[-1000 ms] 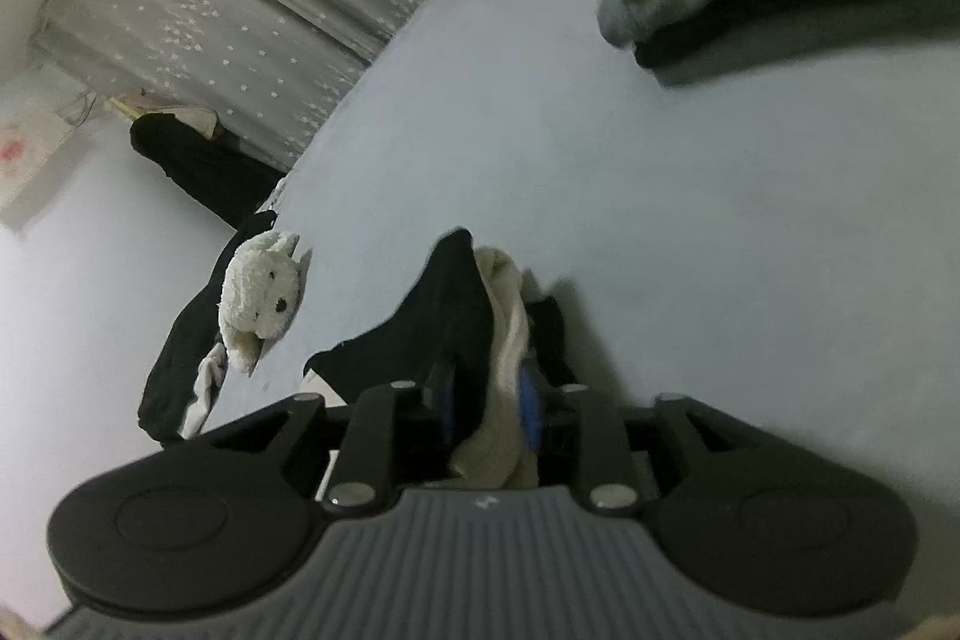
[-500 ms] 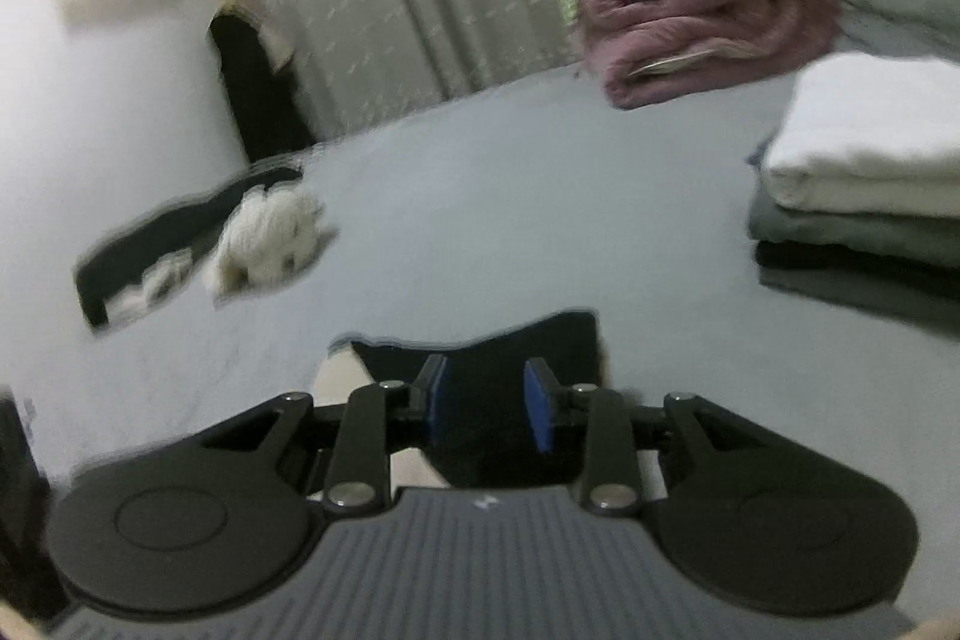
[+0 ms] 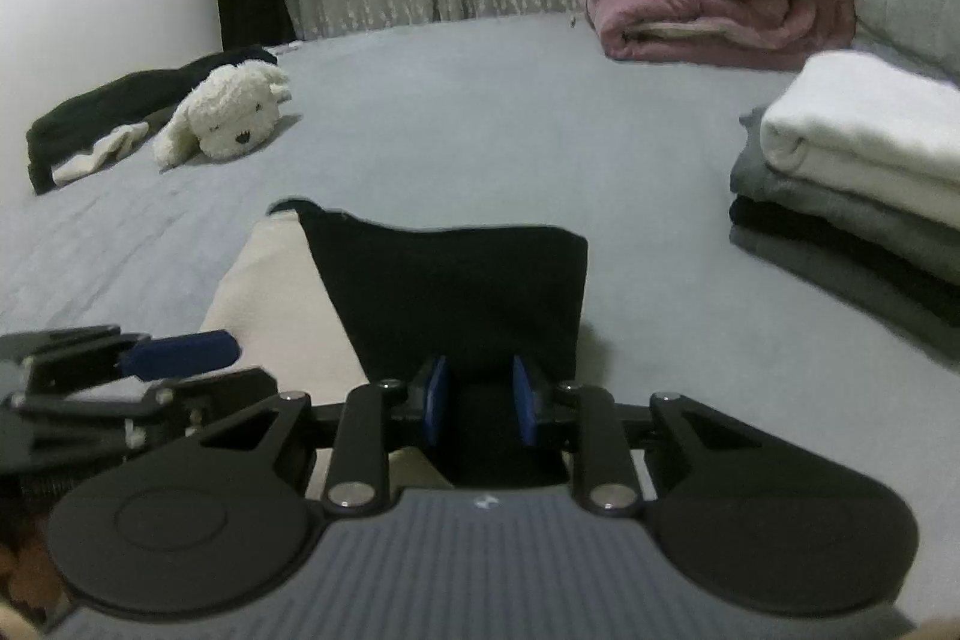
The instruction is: Fold clothes
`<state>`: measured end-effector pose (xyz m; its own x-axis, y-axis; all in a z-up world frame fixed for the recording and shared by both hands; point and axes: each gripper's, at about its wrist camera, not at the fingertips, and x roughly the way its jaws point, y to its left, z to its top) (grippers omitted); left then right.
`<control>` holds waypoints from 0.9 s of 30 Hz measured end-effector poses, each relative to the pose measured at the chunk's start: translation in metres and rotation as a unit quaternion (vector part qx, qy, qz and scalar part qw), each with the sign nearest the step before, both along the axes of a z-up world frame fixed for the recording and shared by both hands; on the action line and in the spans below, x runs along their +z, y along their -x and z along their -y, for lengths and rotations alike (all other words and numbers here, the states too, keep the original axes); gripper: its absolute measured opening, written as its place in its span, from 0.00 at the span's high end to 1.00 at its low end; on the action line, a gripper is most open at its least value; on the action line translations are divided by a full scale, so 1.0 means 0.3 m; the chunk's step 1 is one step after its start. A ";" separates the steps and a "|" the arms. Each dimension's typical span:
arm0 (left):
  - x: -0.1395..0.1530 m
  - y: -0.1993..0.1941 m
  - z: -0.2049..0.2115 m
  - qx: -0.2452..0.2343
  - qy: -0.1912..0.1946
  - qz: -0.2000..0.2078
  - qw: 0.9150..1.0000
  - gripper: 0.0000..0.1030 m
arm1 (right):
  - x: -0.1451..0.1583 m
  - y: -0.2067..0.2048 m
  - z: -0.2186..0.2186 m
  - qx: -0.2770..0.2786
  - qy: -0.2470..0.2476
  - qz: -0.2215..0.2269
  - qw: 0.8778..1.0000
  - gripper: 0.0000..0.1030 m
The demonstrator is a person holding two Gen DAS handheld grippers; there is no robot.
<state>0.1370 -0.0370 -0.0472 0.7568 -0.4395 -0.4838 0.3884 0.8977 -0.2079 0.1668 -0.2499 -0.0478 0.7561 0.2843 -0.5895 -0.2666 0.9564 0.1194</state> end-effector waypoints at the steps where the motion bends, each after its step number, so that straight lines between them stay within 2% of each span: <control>1: 0.007 -0.014 0.001 0.001 0.003 -0.002 1.000 0.59 | 0.000 0.008 0.000 0.000 -0.001 0.001 1.000 0.75; 9: -0.028 -0.148 0.054 -0.003 -0.033 -0.001 0.999 0.60 | -0.009 0.011 0.001 -0.002 -0.010 -0.002 1.000 0.74; 16: -0.014 -0.253 0.057 0.014 -0.047 -0.010 0.999 0.59 | -0.011 0.005 -0.012 -0.005 -0.011 -0.001 1.000 0.69; 19: 0.004 -0.277 0.025 0.042 -0.052 -0.016 0.998 0.59 | -0.004 0.002 -0.005 -0.007 -0.021 -0.003 1.000 0.68; 21: 0.013 -0.276 -0.010 0.058 -0.038 -0.023 0.997 0.58 | 0.004 0.002 0.003 -0.009 -0.031 -0.004 0.999 0.66; 25: 0.017 -0.252 -0.058 0.075 -0.022 -0.039 0.996 0.48 | 0.034 0.006 0.020 -0.016 -0.057 0.001 0.998 0.53; 27: 0.015 -0.236 -0.073 0.079 -0.016 -0.049 0.996 0.44 | 0.046 0.006 0.033 -0.024 -0.070 0.003 0.997 0.51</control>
<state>0.2079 -0.0150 -0.0428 0.7645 -0.3016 -0.5697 0.2203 0.9528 -0.2089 0.1649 -0.2599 -0.0340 0.7744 0.3273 -0.5415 -0.2224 0.9420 0.2513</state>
